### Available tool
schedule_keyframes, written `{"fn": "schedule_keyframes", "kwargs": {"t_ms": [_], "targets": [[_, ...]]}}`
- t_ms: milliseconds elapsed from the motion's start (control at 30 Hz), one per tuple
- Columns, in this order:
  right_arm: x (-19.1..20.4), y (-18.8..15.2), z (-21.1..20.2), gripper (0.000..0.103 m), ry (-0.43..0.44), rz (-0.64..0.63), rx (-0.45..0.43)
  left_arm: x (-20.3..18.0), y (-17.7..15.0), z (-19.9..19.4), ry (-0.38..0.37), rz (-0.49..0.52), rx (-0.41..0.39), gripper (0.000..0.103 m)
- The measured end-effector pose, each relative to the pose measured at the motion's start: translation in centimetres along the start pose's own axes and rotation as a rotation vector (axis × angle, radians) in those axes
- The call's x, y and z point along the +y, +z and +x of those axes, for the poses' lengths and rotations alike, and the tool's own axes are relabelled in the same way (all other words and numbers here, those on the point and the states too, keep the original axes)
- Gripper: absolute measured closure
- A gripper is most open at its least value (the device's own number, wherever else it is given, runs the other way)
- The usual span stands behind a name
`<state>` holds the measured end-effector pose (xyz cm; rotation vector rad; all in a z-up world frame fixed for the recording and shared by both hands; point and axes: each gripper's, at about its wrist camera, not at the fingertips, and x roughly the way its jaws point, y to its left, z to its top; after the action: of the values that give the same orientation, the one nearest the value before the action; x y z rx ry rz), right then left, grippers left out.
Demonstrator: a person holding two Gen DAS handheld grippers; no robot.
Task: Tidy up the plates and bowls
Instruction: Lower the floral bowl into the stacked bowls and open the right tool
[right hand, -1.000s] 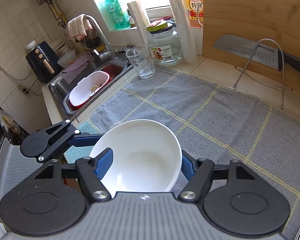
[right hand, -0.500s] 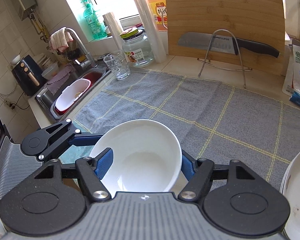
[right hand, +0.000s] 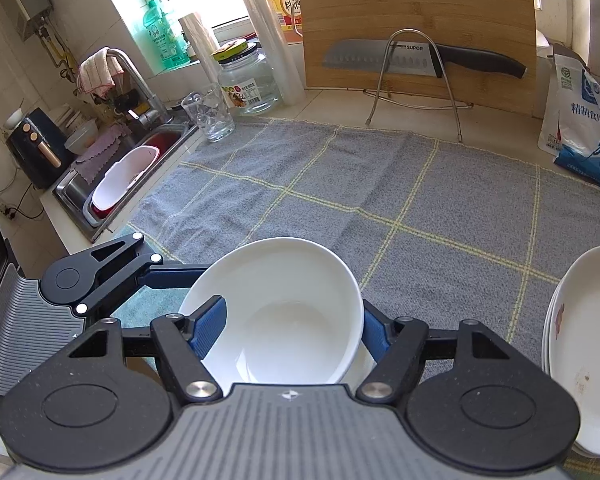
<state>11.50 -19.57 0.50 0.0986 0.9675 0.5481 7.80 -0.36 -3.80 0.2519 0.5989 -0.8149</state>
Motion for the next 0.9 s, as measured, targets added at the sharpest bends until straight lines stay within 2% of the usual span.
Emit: {"fn": "schedule_keyframes", "kwargs": {"t_ms": [700,800,900], "targets": [[0.1,-0.6,1.4,0.027,-0.017,-0.063,0.034,0.3,-0.4,0.9,-0.008,-0.021,0.052,0.006],[0.1,-0.7,1.4,0.025,-0.015,-0.069,0.033,0.4,-0.4,0.9,-0.013,-0.019,0.054,0.005],[0.3,-0.7,1.5,0.018,-0.004,-0.076,0.033,0.4,-0.6,1.2,-0.026,-0.017,0.074,0.005]]}}
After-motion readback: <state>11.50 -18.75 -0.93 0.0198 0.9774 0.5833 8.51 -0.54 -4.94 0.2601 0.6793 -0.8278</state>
